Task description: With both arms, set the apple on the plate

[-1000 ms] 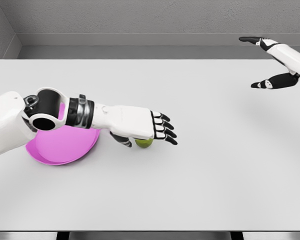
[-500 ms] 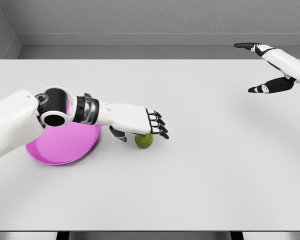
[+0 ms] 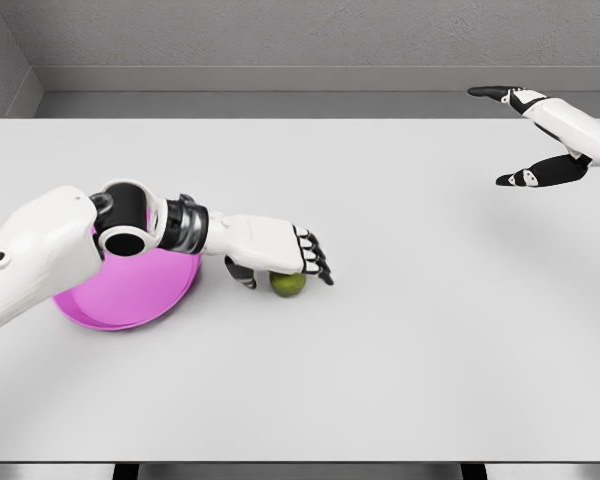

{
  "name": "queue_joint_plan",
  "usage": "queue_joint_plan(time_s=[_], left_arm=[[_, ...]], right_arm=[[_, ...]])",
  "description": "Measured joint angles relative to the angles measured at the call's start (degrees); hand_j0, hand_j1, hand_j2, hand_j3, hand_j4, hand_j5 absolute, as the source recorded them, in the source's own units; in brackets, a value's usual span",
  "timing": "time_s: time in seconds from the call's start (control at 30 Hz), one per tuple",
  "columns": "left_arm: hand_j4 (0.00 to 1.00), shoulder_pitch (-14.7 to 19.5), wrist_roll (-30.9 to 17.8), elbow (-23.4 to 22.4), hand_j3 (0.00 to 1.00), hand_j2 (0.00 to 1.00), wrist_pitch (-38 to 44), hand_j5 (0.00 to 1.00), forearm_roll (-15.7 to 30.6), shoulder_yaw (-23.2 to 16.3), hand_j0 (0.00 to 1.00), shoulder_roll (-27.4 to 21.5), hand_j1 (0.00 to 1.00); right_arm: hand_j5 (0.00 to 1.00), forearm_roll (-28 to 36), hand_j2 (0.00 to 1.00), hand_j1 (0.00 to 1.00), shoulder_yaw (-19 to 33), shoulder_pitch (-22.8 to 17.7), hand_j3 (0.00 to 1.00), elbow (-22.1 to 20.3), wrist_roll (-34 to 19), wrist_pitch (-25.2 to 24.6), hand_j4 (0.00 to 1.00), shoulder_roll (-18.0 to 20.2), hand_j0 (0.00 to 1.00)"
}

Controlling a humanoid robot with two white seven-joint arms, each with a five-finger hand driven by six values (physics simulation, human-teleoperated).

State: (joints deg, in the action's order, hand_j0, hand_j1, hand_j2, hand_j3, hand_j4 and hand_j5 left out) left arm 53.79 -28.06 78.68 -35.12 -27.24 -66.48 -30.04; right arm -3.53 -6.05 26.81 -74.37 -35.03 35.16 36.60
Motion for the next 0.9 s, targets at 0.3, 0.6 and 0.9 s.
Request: queue_joint_plan(time_s=[0.3,0.6,0.9], left_arm=[[0.87,0.4,-0.2,-0.8,0.87,0.87,0.0,0.87,-0.1,-0.3,0.87,-0.3,0.87],[0.83,0.4,-0.2,-1.0,0.83,0.83,0.0,0.83,-0.6,-0.3,0.83,0.2,0.83],[0.7,0.4,-0.2,-1.0,0.7,0.7,0.0,0.7,-0.6,-0.3,0.7,0.3,0.7]], right_arm=[[1.0,0.0,1.0,1.0,-0.5,0.1,1.0,0.0,0.0,0.0,1.0,0.0,1.0],[1.0,-0.3,1.0,1.0,-0.8,0.0,1.0,0.0,0.0,0.0,1.0,0.0,1.0],[1.0,-0.4,1.0,1.0,-1.1,0.2,1.0,0.0,0.0,0.0,1.0,0.0,1.0]])
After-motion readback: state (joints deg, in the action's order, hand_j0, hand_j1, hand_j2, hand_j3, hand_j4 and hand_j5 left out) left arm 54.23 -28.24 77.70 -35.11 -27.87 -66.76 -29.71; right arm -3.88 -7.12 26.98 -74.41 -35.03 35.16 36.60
